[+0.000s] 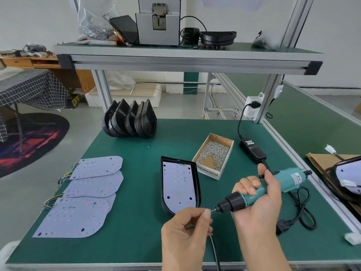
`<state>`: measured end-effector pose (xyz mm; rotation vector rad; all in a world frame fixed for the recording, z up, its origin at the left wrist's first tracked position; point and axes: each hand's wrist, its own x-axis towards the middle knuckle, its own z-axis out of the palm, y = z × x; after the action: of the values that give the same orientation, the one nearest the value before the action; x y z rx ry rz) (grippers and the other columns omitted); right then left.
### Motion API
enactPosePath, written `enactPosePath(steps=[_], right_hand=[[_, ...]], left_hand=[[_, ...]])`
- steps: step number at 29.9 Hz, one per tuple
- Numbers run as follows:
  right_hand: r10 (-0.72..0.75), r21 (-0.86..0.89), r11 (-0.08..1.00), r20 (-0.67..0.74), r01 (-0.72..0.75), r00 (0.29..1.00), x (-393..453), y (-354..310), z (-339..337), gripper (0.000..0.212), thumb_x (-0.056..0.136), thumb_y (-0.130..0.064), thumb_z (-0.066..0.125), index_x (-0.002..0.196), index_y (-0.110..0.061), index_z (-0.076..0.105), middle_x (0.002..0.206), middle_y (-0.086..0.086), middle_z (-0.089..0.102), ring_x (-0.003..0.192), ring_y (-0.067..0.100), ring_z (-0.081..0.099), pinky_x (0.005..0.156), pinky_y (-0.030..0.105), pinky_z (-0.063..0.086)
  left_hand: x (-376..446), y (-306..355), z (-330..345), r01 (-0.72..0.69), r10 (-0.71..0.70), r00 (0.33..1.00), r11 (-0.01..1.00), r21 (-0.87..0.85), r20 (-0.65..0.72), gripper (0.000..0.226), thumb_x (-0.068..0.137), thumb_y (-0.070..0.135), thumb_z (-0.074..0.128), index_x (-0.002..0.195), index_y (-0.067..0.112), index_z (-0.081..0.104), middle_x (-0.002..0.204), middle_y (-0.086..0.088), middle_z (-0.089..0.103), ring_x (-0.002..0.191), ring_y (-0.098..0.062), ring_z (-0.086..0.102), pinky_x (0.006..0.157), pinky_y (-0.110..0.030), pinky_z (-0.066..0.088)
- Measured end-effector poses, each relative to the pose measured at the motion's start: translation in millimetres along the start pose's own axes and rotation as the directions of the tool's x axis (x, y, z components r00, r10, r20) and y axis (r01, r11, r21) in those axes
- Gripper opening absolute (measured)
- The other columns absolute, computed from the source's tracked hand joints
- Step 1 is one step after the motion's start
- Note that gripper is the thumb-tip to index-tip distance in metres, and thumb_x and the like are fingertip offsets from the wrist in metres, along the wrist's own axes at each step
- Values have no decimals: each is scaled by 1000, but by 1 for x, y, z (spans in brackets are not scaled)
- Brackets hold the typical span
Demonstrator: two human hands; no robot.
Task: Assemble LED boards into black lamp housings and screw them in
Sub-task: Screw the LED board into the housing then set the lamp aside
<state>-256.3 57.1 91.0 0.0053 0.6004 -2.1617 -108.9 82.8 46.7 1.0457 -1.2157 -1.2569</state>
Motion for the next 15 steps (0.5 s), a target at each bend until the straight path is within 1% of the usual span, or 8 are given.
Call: enactPosePath(steps=[6,15], right_hand=[[-2,13,1000,-1,2,1000,1,0,0,11,98,-23,60,109,-23,62,63,-10,41,47,4,36,45,18,37],[9,9,1000,3,-9,1000,1,4,-1,13,97,-23,61,109,-23,62,63,-10,41,47,4,36,45,17,37]], left_hand=[[0,1,-2,-3,3,1000,1000,29,-1,30,90,2,76,73,27,81,68,-10,74,58,-23,71,61,-32,60],[2,5,-8,12,-15,999,997,73,36,33,91,4,75,72,30,79,68,-7,75,57,-20,70,59,-26,58]])
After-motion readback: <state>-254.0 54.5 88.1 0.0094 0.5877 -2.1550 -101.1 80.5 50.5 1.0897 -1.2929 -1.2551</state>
